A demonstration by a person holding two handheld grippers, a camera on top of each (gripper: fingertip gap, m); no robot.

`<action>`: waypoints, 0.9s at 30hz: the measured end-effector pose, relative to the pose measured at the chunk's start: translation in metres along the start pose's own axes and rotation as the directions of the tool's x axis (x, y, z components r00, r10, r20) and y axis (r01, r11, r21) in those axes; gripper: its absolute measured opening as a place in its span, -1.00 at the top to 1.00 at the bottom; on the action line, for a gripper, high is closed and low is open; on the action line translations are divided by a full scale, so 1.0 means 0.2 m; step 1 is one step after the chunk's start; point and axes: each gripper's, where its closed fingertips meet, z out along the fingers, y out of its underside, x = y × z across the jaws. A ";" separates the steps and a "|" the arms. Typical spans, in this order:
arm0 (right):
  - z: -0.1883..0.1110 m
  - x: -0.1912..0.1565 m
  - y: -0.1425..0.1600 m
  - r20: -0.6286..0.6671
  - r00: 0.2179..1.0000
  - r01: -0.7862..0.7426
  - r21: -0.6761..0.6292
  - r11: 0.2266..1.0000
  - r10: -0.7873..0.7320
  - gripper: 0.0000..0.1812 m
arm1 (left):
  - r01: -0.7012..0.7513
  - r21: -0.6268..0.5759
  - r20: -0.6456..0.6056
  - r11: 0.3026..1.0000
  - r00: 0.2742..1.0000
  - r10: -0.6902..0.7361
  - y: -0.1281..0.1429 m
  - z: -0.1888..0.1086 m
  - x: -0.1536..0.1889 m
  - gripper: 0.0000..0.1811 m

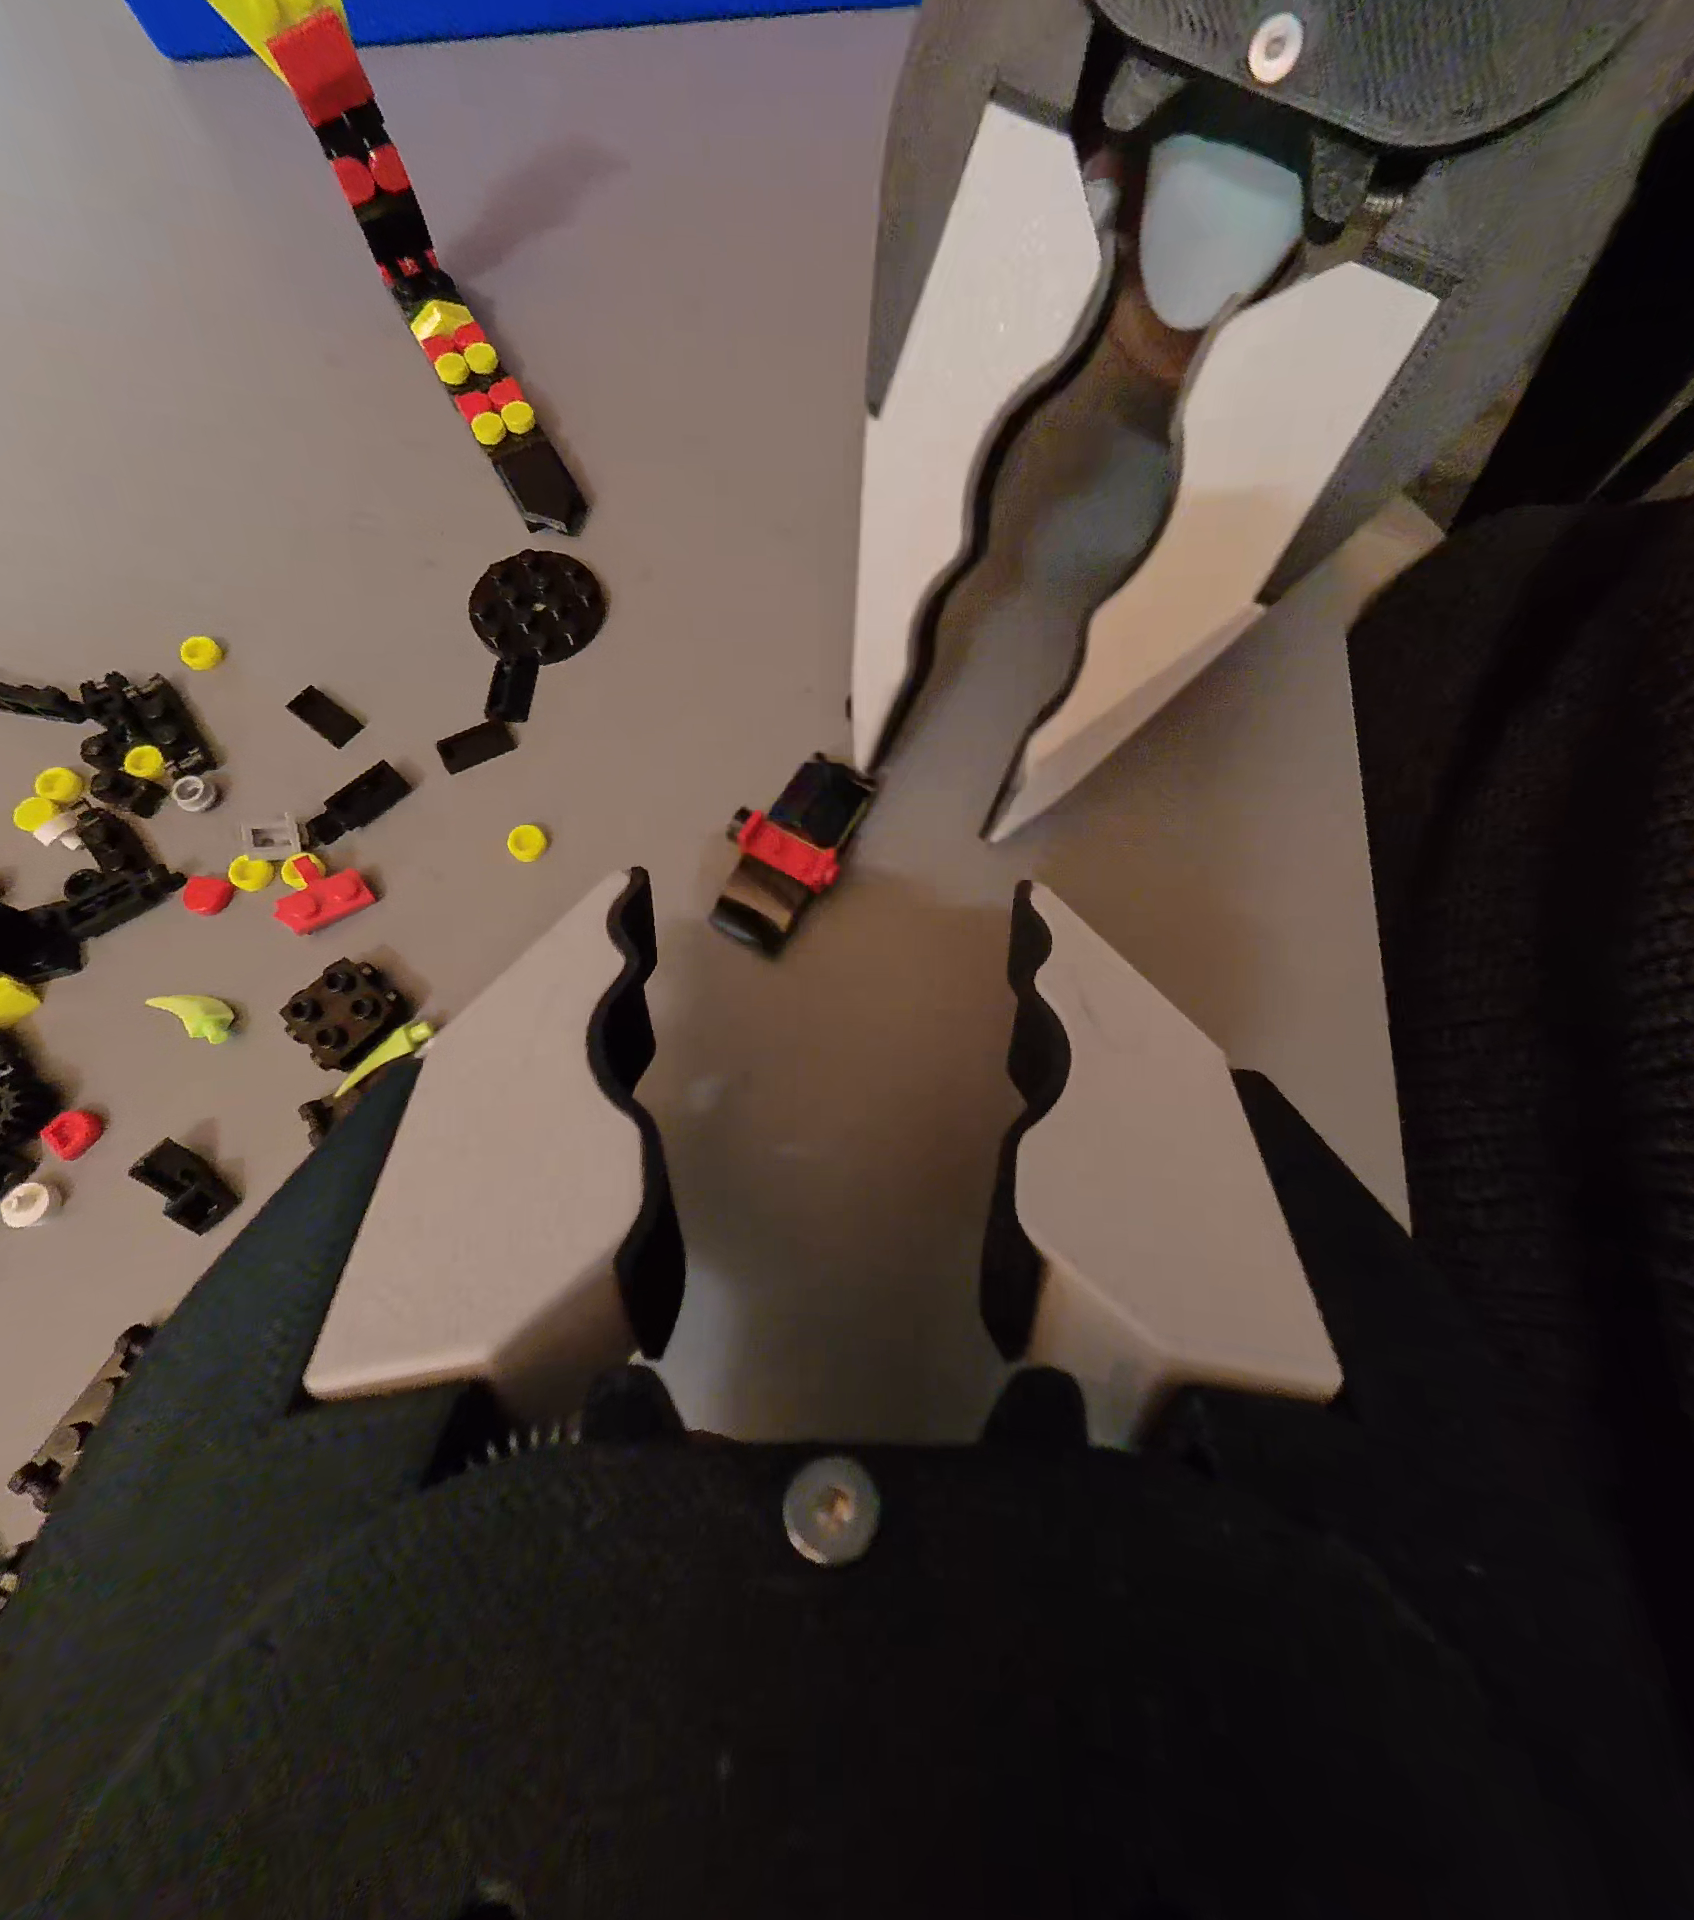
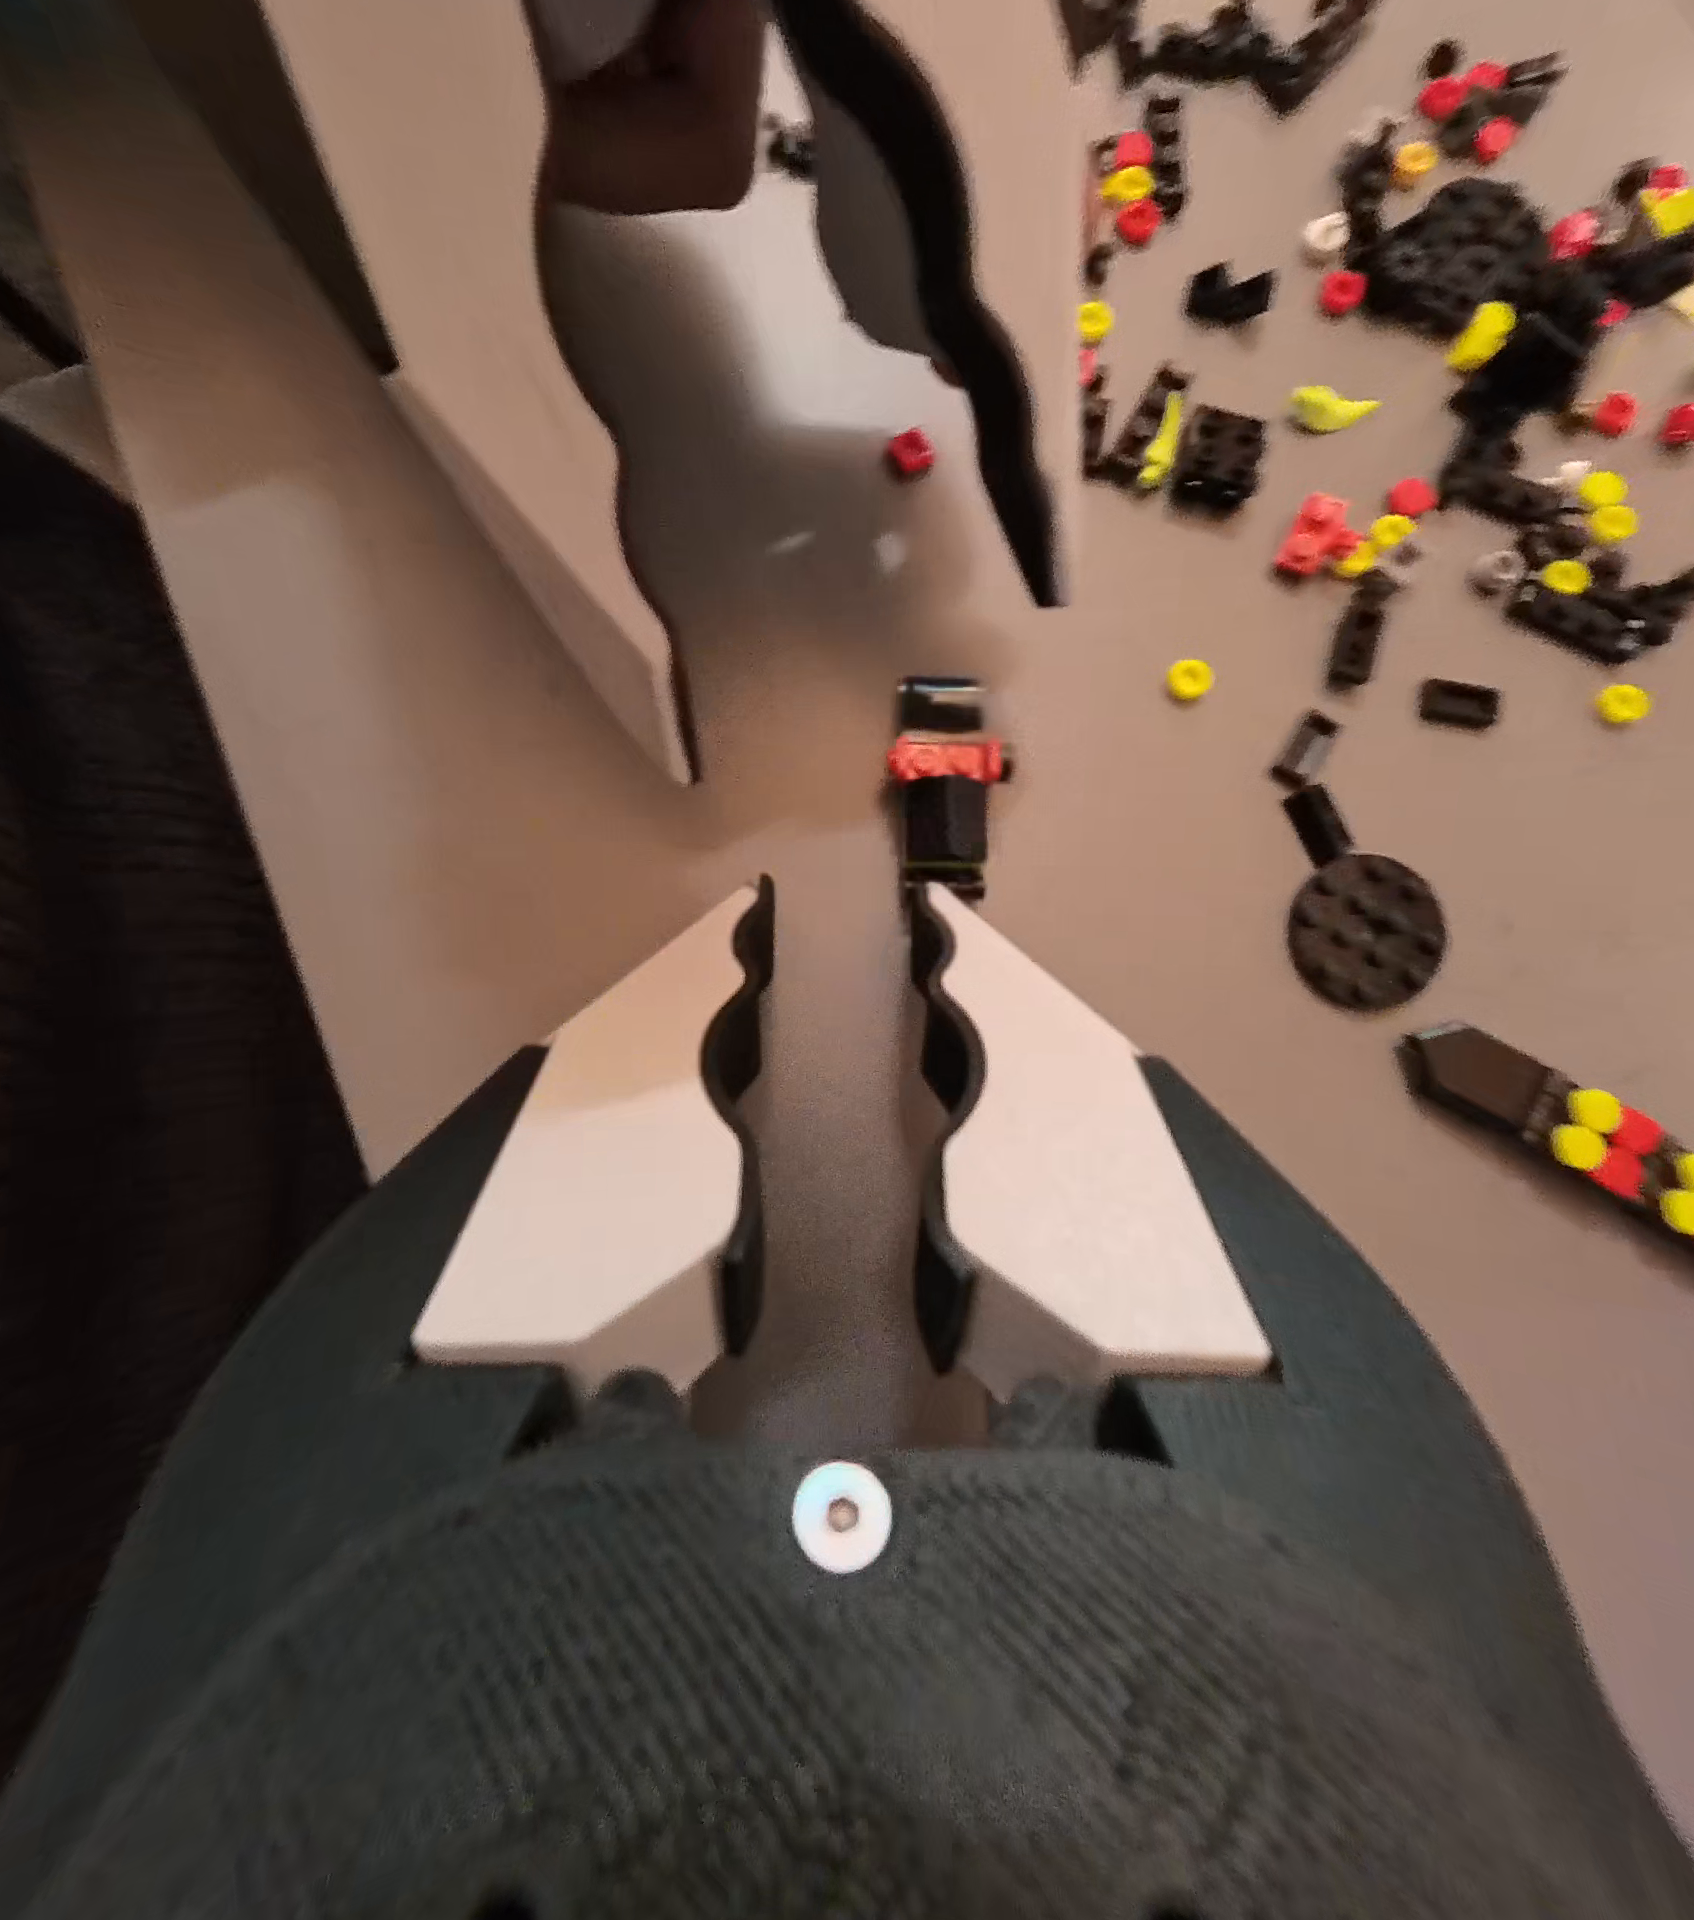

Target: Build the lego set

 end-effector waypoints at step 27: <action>-0.07 -0.06 0.11 0.289 0.957 0.010 0.012 1.000 -0.014 0.61 | -0.037 -0.077 0.042 0.996 0.998 0.040 0.06 0.07 0.00 0.28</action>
